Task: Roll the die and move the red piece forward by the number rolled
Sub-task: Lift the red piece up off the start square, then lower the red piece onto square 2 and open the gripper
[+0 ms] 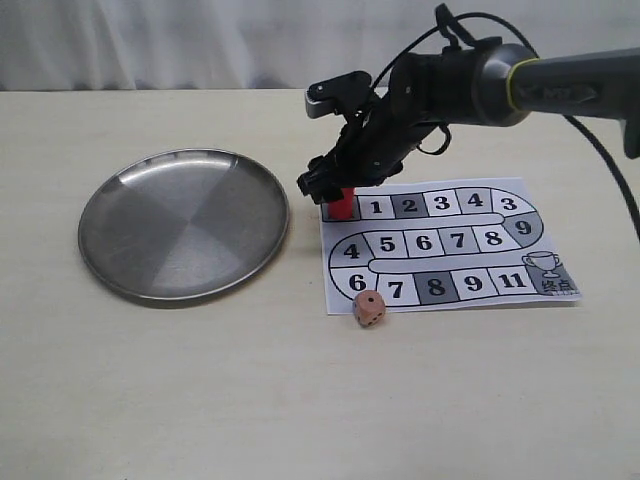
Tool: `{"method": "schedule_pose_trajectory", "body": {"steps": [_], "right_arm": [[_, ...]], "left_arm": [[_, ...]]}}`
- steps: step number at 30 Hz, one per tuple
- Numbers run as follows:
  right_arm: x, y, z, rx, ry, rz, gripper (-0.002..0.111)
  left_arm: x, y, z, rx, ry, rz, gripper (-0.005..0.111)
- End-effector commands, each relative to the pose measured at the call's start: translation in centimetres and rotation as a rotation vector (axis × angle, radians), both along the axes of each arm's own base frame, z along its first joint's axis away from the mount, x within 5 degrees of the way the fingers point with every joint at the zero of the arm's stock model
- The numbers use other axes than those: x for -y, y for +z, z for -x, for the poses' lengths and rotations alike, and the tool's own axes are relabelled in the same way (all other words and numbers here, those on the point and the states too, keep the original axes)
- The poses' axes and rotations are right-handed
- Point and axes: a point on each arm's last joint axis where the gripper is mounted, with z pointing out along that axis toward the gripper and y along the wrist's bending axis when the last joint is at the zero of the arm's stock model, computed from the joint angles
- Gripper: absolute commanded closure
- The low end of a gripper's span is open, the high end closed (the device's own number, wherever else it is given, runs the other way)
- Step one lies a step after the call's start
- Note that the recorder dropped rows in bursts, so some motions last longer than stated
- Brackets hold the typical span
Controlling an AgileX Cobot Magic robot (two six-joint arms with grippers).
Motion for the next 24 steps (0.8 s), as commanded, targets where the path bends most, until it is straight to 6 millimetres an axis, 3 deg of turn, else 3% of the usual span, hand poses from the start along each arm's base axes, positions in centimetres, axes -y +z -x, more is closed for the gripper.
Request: {"method": "schedule_pose_trajectory", "body": {"steps": [1,5,9,16,18,21,24], "right_arm": [[0.0,-0.1,-0.3,0.029,0.061,0.028,0.07],[0.0,0.0,-0.4,0.03,0.043,0.018,0.104],[0.0,1.1,-0.4,0.041,0.035,0.006,0.104],[1.2,9.2,-0.2,0.2,0.006,-0.057,0.104],[1.9,10.2,-0.1,0.212,-0.005,-0.061,0.104],[3.1,10.2,-0.3,0.188,-0.029,-0.051,0.104],[4.4,8.3,-0.9,0.124,-0.069,-0.037,0.104]], "left_arm": [[0.0,0.0,0.0,0.01,0.002,0.0,0.107],[0.0,0.0,0.0,0.01,0.002,0.0,0.107],[0.0,0.0,0.0,0.01,0.002,0.0,0.107],[0.0,0.0,0.0,0.01,0.002,0.0,0.107],[0.0,0.0,0.0,0.01,0.002,0.0,0.107],[0.0,0.0,0.0,0.01,0.002,0.0,0.107],[0.0,0.0,0.0,0.01,0.002,0.0,0.107]]}}
